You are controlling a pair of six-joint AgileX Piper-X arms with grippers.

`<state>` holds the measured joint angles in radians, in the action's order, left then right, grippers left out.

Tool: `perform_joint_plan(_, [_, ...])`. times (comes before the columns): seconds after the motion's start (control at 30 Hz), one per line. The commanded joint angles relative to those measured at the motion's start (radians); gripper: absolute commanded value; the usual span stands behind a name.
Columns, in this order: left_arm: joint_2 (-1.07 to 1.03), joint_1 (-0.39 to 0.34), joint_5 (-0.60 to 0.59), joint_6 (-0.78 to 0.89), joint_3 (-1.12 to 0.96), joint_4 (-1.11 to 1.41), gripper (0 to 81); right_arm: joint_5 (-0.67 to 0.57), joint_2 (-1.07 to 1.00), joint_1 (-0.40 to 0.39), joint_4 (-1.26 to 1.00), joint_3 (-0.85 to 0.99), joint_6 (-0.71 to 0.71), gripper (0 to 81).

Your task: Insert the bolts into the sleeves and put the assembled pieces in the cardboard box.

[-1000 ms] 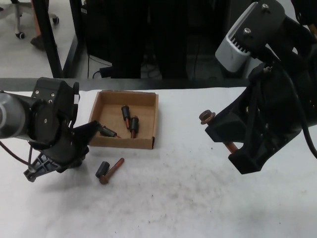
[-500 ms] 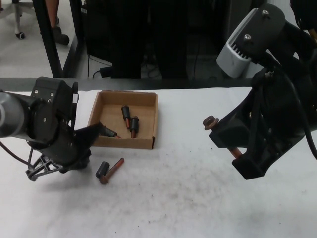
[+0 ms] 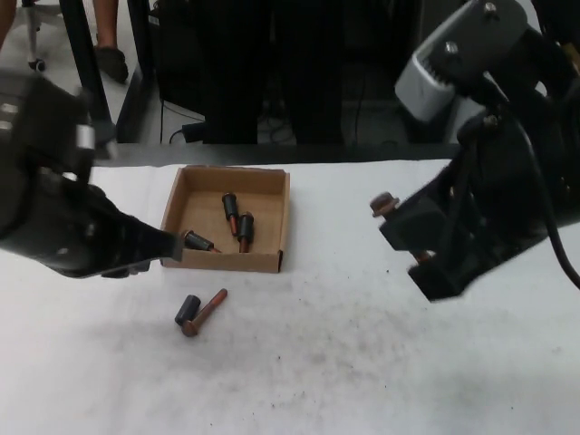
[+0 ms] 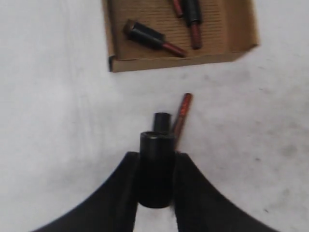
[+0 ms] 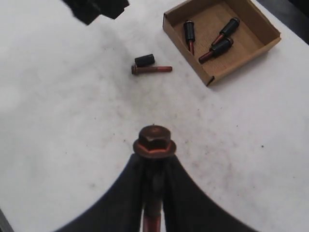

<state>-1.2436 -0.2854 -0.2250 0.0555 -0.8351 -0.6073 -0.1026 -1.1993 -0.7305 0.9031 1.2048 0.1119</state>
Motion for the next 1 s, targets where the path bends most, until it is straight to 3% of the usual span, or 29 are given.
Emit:
perform_joint_plan(0.0, [0.075,-0.005,-0.105,-0.027,0.032,-0.006,0.8,-0.036,-0.005,0.004,-0.031,0.002,-0.043,0.3])
perform_joint_plan(0.17, [0.259,-0.005,-0.324,-0.045,0.114,0.048,0.8,-0.132,-0.049,0.004,-0.164,0.002,-0.163,0.3])
perform_joint_plan(0.4, [0.355,-0.005,-0.533,0.052,0.161,0.076,0.8,-0.252,-0.121,0.004,-0.397,0.002,-0.389,0.3])
perform_joint_plan(0.63, [0.354,-0.005,-0.554,0.054,0.162,0.149,0.8,-0.281,-0.182,0.004,-0.559,0.002,-0.586,0.3])
perform_joint_plan(0.97, [0.354,-0.005,-0.581,0.160,0.162,0.314,0.8,-0.285,-0.197,0.002,-0.637,0.002,-0.687,0.3])
